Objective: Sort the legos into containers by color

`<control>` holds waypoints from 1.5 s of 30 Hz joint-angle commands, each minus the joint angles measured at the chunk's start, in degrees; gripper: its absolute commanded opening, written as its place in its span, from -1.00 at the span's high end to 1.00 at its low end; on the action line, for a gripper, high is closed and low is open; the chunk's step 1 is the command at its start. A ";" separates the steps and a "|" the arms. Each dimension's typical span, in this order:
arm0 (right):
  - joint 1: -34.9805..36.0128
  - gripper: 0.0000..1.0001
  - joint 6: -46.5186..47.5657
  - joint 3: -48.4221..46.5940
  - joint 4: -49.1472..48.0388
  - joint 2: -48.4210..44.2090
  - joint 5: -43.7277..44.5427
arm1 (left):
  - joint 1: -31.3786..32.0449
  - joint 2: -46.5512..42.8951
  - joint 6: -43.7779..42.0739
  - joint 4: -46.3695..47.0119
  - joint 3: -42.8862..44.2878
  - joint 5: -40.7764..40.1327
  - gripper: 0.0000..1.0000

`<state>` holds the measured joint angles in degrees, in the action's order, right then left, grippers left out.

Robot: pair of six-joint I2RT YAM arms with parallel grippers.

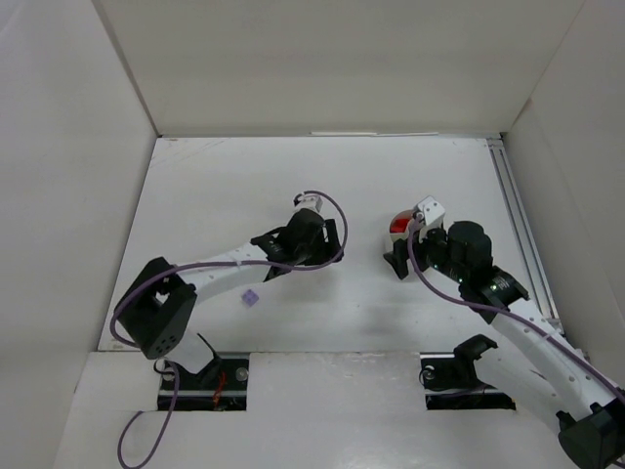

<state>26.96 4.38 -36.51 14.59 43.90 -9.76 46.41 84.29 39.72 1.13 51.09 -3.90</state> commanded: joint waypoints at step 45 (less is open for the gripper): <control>9.43 -0.72 9.41 2.59 -25.50 -11.64 -13.00 | -1.24 -10.73 5.81 29.90 3.75 37.82 0.30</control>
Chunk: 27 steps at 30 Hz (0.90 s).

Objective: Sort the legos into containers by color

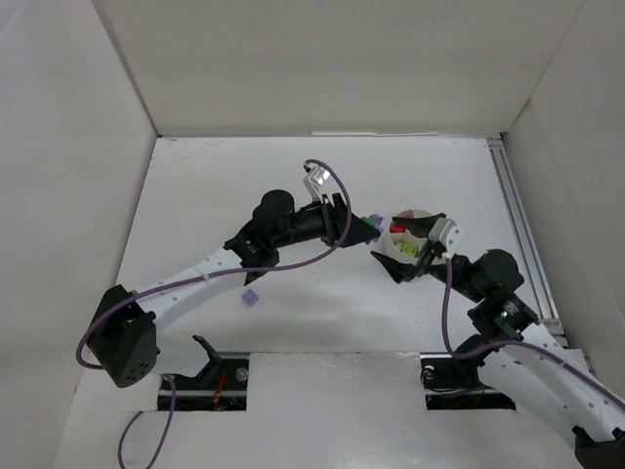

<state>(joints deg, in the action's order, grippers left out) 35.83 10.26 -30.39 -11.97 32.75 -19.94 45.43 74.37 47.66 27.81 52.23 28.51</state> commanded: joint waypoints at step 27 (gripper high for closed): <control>0.55 -0.47 8.81 -8.02 4.32 2.93 -3.96 | 0.27 2.71 -1.78 3.21 5.52 11.39 0.30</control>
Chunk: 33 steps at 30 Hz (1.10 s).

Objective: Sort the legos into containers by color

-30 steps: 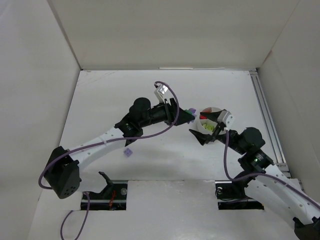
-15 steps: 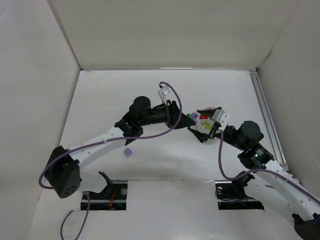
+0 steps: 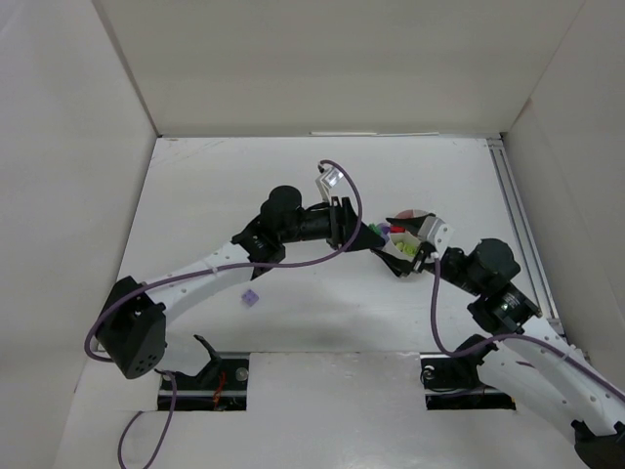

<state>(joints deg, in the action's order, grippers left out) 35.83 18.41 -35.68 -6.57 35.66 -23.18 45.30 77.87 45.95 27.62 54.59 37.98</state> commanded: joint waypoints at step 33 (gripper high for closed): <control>1.08 0.48 0.13 -1.14 2.61 -0.50 3.31 | -0.38 -1.40 1.07 5.34 0.97 0.34 0.30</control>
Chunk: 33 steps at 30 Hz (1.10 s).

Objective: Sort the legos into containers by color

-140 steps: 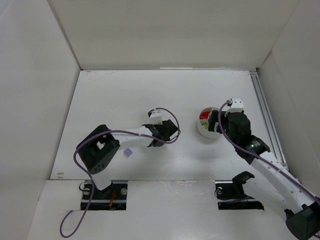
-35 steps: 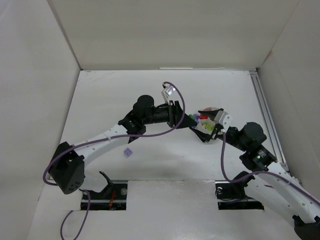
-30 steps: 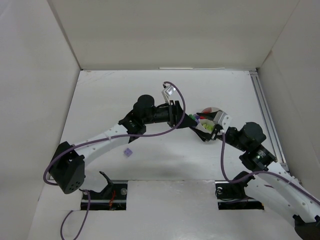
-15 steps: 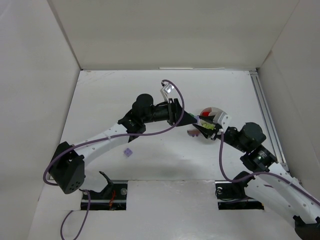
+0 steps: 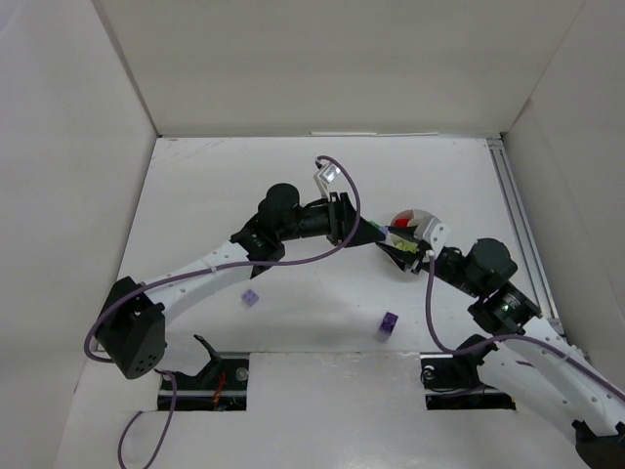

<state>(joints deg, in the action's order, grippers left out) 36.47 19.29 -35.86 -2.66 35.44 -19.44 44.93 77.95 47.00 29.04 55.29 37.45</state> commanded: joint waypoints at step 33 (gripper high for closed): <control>-4.19 1.00 -23.60 -6.42 26.03 5.33 43.70 | -1.77 2.99 -10.70 -25.08 7.29 -27.78 0.35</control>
<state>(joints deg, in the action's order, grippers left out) 35.18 -1.06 -38.89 20.93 40.53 18.37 43.03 81.87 38.46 5.61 60.38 14.06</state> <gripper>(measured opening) 0.419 0.620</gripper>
